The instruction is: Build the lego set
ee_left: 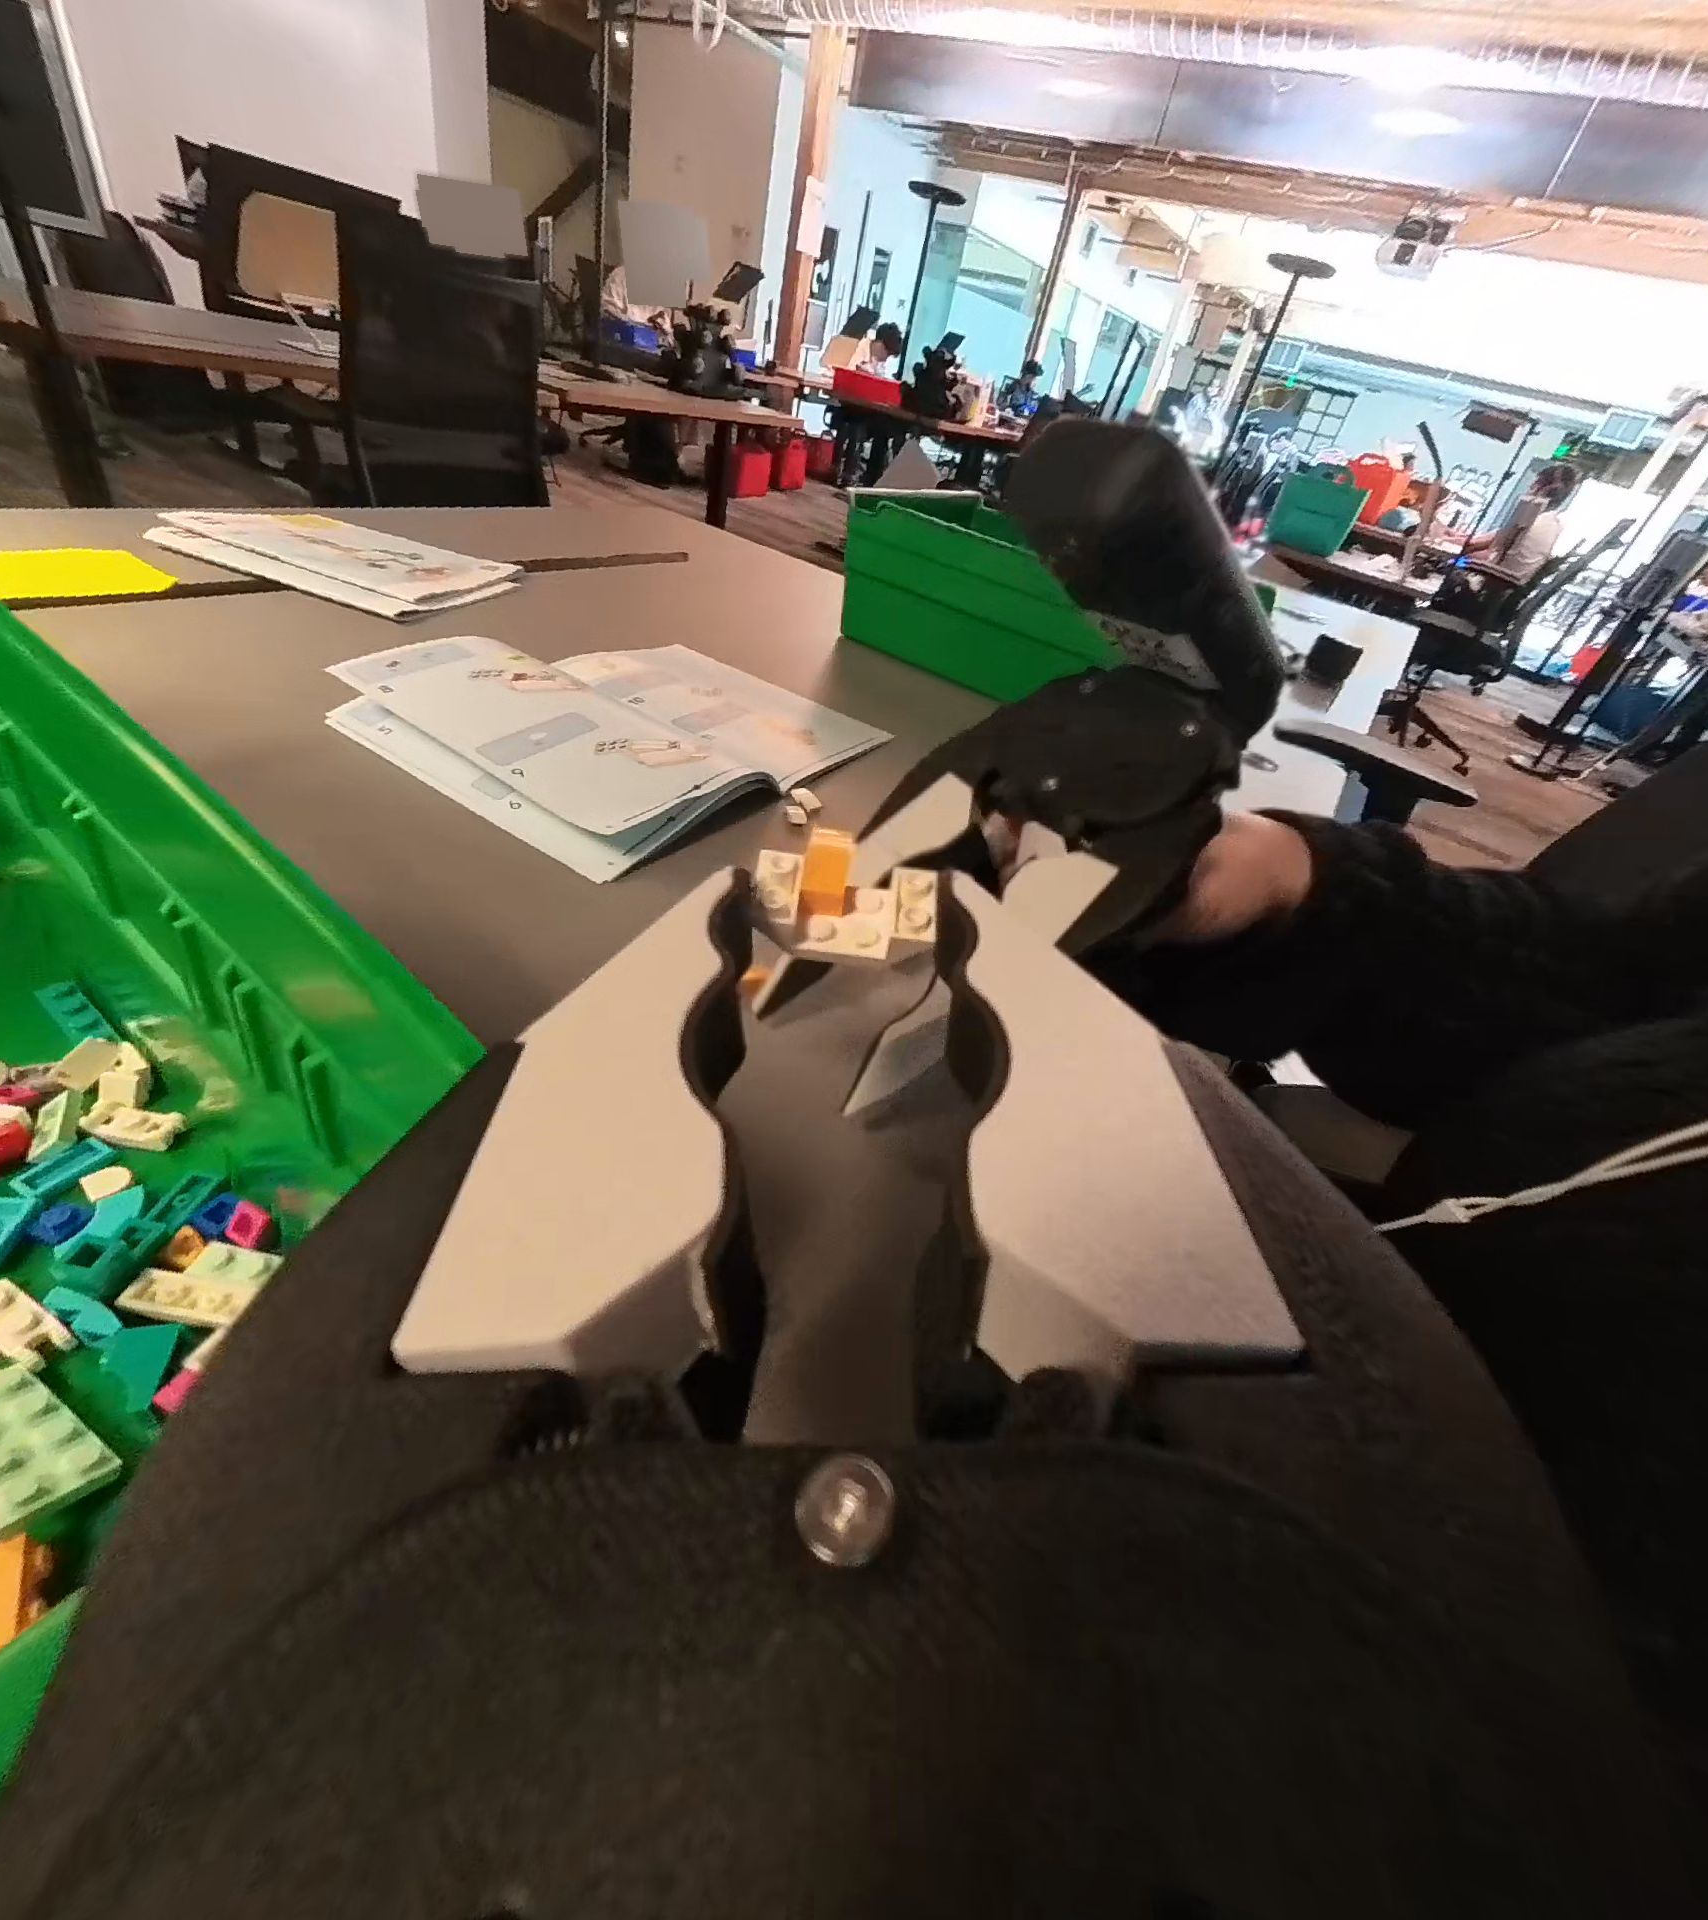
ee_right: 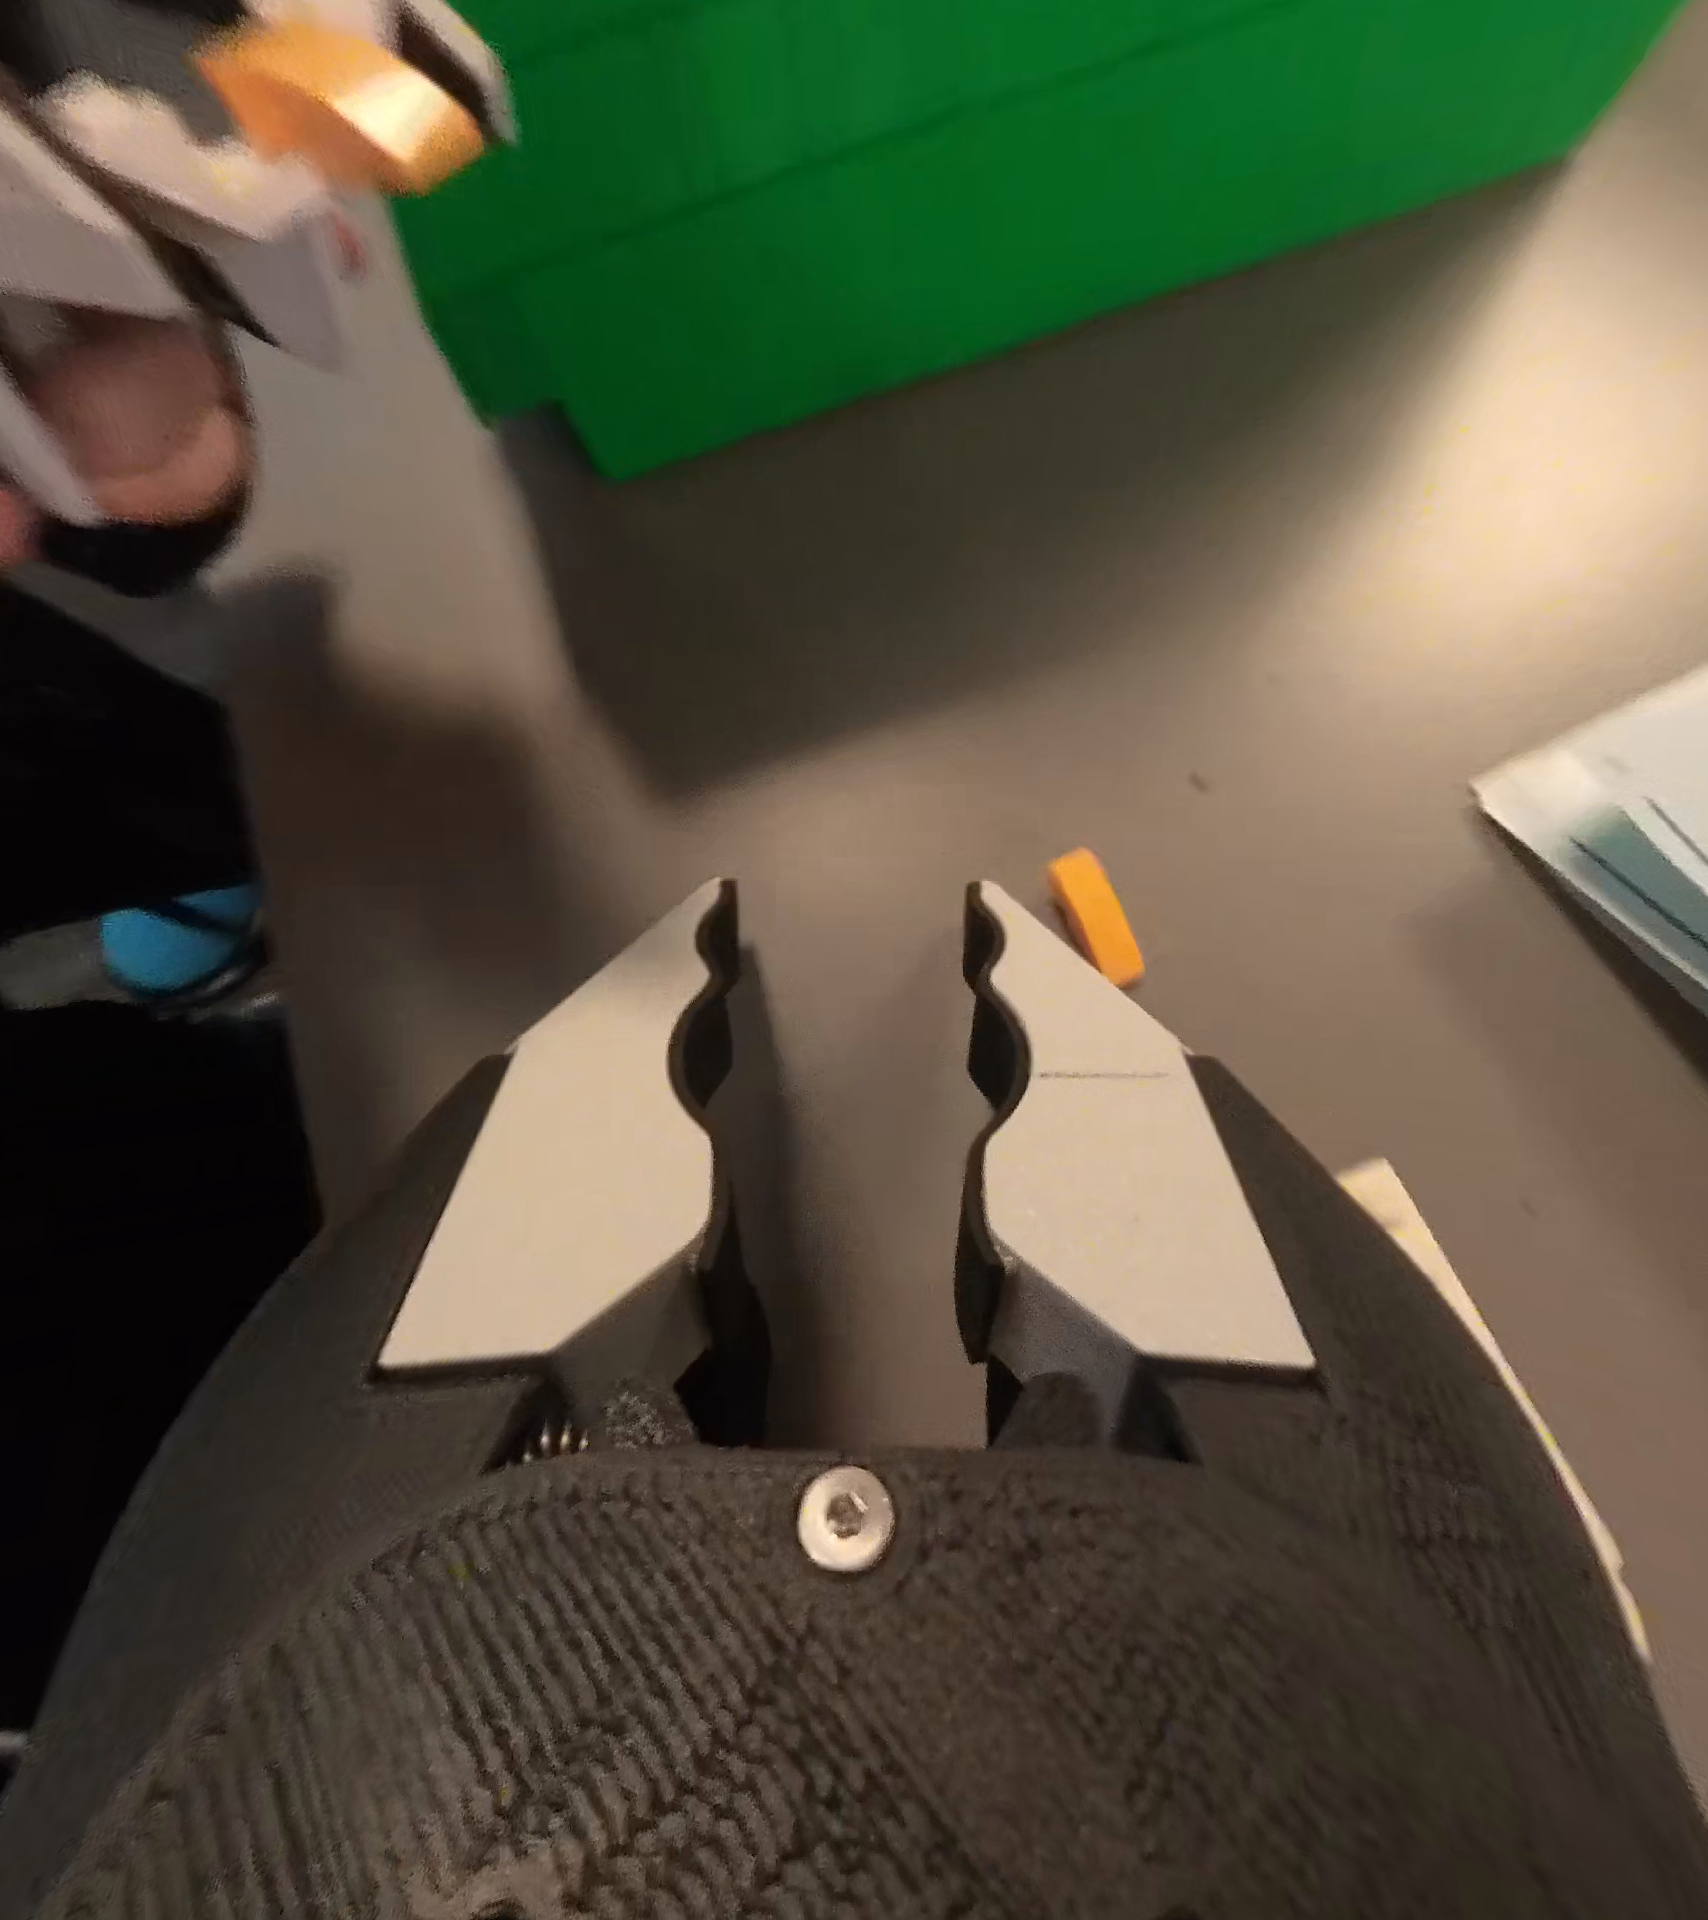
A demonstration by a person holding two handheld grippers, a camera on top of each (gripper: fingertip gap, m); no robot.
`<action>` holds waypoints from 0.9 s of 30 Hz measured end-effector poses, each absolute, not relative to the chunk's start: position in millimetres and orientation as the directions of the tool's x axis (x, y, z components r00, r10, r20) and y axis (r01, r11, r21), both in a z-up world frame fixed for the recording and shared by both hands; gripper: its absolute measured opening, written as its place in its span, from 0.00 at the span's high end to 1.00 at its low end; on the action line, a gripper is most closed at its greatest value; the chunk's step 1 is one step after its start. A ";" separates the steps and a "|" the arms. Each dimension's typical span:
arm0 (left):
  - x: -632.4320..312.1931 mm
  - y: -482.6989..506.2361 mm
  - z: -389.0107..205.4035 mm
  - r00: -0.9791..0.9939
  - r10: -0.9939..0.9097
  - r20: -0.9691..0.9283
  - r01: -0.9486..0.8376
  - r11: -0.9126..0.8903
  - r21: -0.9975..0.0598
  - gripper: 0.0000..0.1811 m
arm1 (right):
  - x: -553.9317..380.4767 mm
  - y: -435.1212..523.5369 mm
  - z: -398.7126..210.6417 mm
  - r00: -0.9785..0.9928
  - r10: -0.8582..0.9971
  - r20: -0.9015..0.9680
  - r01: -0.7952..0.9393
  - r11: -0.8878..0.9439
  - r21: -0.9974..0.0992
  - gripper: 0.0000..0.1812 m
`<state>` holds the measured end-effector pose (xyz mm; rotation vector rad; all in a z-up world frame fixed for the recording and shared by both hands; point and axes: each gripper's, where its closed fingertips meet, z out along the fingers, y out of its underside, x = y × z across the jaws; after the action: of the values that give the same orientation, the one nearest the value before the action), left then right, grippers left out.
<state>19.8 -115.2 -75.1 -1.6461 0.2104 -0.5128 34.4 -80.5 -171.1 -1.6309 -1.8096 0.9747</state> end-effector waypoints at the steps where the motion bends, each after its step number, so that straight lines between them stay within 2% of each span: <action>1: 19.5 -116.8 -75.6 0.878 -0.430 0.209 0.158 -0.152 -0.976 0.81 | 32.6 -82.7 -163.8 -0.186 0.979 -0.078 0.581 0.046 -0.812 0.74; 3: 17.7 -120.8 -76.0 0.877 -0.435 0.202 0.148 -0.155 -0.977 0.81 | 34.8 -74.0 -149.3 -0.229 0.973 0.006 0.523 0.128 -0.843 0.75; 6: 16.9 -126.2 -78.0 0.871 -0.449 0.198 0.138 -0.162 -0.977 0.81 | 41.5 -45.6 -148.3 -0.261 0.957 0.128 0.581 0.261 -0.771 0.81; 8: 17.2 -127.4 -79.5 0.866 -0.457 0.202 0.141 -0.166 -0.976 0.81 | 44.1 -36.1 -154.7 -0.262 0.963 0.059 0.677 0.227 -0.700 0.86; 10: 16.9 -128.0 -81.3 0.867 -0.456 0.202 0.140 -0.168 -0.976 0.81 | 46.1 -39.2 -161.5 -0.231 0.971 -0.054 0.760 0.145 -0.633 0.86; 12: 15.8 -129.3 -82.3 0.869 -0.451 0.202 0.142 -0.165 -0.976 0.81 | 47.9 -41.1 -169.9 -0.184 0.981 -0.054 0.806 0.119 -0.579 0.86; 18: 16.1 -132.8 -86.4 0.860 -0.464 0.213 0.147 -0.175 -0.974 0.81 | 45.8 -44.0 -179.1 -0.061 0.992 0.114 0.814 0.115 -0.569 0.88; 27: 16.6 -133.2 -87.2 0.857 -0.477 0.195 0.130 -0.167 -0.977 0.81 | 32.1 -42.9 -180.6 0.074 0.996 0.047 0.752 -0.025 -0.659 0.91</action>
<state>16.6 -133.2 -87.2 -1.6589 0.2737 -0.5468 32.1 -42.9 -180.6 -1.8291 -1.7288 0.6018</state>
